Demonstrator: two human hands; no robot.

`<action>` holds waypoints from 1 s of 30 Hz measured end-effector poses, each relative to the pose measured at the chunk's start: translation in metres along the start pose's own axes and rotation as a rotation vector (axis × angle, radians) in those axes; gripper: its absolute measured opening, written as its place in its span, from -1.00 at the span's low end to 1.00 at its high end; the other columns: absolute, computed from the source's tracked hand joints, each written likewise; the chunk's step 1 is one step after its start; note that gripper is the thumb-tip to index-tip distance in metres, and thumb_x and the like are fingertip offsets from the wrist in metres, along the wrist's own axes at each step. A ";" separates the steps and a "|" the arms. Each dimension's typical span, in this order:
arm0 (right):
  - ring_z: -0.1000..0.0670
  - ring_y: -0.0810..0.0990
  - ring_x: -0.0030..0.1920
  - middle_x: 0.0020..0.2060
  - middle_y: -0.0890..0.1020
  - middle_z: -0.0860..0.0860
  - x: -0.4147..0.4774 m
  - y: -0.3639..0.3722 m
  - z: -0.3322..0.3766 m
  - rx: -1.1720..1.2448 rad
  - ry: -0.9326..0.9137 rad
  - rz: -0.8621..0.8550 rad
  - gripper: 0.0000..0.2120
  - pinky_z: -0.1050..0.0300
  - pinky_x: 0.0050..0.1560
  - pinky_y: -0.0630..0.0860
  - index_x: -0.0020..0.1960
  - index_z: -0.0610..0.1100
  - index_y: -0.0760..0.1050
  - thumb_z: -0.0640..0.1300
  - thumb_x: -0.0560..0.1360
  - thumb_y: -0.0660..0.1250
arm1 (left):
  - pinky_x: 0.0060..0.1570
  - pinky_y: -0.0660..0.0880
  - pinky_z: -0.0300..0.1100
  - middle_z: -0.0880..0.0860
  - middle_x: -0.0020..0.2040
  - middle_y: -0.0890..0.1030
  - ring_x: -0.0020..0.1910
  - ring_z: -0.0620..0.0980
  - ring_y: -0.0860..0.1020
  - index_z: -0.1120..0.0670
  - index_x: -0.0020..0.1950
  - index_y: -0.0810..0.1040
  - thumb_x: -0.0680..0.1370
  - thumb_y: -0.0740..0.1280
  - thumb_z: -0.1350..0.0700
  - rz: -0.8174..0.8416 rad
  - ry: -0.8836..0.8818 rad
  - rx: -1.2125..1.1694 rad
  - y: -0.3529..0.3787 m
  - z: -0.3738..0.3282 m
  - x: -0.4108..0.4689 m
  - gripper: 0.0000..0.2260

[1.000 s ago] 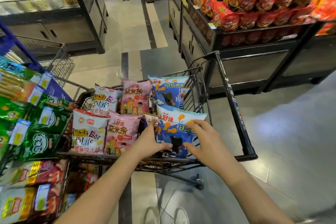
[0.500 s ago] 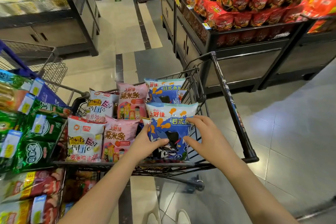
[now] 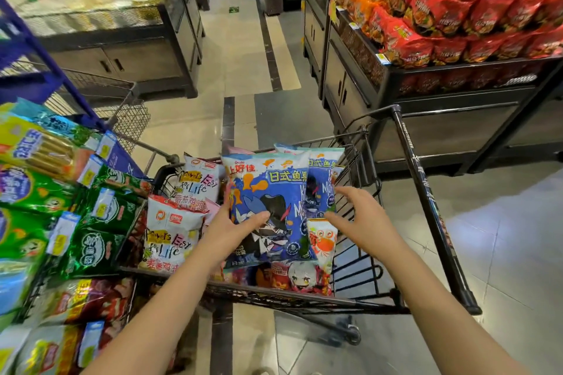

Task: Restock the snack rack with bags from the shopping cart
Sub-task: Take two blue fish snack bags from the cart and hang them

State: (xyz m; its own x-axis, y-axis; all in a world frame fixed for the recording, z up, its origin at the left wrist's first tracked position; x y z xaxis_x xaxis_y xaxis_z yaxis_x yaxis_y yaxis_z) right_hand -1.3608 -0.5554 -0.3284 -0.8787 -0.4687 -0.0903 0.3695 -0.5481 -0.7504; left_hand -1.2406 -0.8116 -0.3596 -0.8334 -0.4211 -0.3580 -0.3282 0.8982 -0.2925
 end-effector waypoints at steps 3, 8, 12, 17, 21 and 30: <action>-0.01 0.47 0.38 0.45 0.45 -0.06 0.028 0.008 -0.005 0.023 0.083 0.041 -0.26 0.06 0.32 0.44 0.57 -0.09 0.28 0.10 0.51 0.49 | 0.27 0.40 -0.10 -0.23 0.13 0.56 0.18 -0.08 0.52 -0.19 0.35 0.38 0.48 0.52 -0.14 -0.014 -0.013 -0.013 -0.014 -0.003 0.005 -0.49; 0.06 0.43 0.10 0.22 0.48 -0.01 0.074 0.026 -0.021 0.179 0.251 0.084 -0.25 0.18 0.05 0.37 0.53 -0.19 0.23 0.00 0.50 0.53 | 0.38 0.43 0.01 -0.18 0.25 0.59 0.29 -0.03 0.54 -0.14 0.43 0.42 0.18 0.55 -0.46 -0.046 -0.063 -0.115 -0.033 0.005 0.018 -0.09; 0.01 0.48 0.11 0.25 0.49 0.00 0.104 0.050 -0.040 0.347 0.380 0.165 -0.24 0.11 0.11 0.44 0.53 -0.20 0.22 -0.03 0.50 0.53 | 0.30 0.43 -0.06 -0.26 0.13 0.59 0.18 -0.15 0.56 -0.25 0.22 0.47 0.38 0.53 -0.25 -0.043 -0.107 -0.179 -0.042 0.019 0.029 -0.53; -0.02 0.58 0.08 0.27 0.61 -0.07 0.122 0.078 -0.061 0.401 0.430 0.208 -0.39 0.07 0.10 0.50 0.41 -0.12 0.40 -0.02 0.46 0.56 | 0.17 0.41 -0.14 -0.30 0.01 0.54 0.03 -0.31 0.51 -0.31 0.04 0.39 0.50 0.48 -0.08 -0.045 -0.109 -0.250 -0.049 0.021 0.036 -0.71; 0.00 0.59 0.04 0.07 0.63 0.04 0.125 0.091 -0.061 0.409 0.404 0.259 -0.56 0.06 0.11 0.49 0.28 0.00 0.44 0.00 0.49 0.54 | -0.08 0.47 -0.27 -0.27 0.03 0.58 -0.04 -0.31 0.55 -0.28 0.04 0.42 0.55 0.46 -0.06 -0.069 -0.121 -0.270 -0.057 0.031 0.044 -0.76; -0.02 0.64 0.07 0.04 0.66 0.06 0.124 0.080 -0.054 0.511 0.422 0.142 -0.48 0.03 0.11 0.54 0.24 -0.02 0.48 0.01 0.38 0.63 | 0.18 0.33 -0.16 -0.26 0.00 0.46 -0.09 -0.33 0.42 -0.18 0.24 0.29 0.57 0.45 -0.03 -0.111 -0.140 -0.279 -0.073 0.016 0.039 -0.61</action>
State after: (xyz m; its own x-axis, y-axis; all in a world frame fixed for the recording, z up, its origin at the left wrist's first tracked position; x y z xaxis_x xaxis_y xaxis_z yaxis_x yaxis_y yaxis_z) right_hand -1.4567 -0.6200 -0.4354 -0.8156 -0.3068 -0.4905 0.4952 -0.8085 -0.3178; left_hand -1.2425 -0.8955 -0.3667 -0.7228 -0.5145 -0.4613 -0.5390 0.8375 -0.0897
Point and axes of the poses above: each hand's wrist, its own x-axis towards the middle knuckle, its own y-axis out of the palm, z = x × y, the point moved 7 cm from there along x, towards the middle knuckle
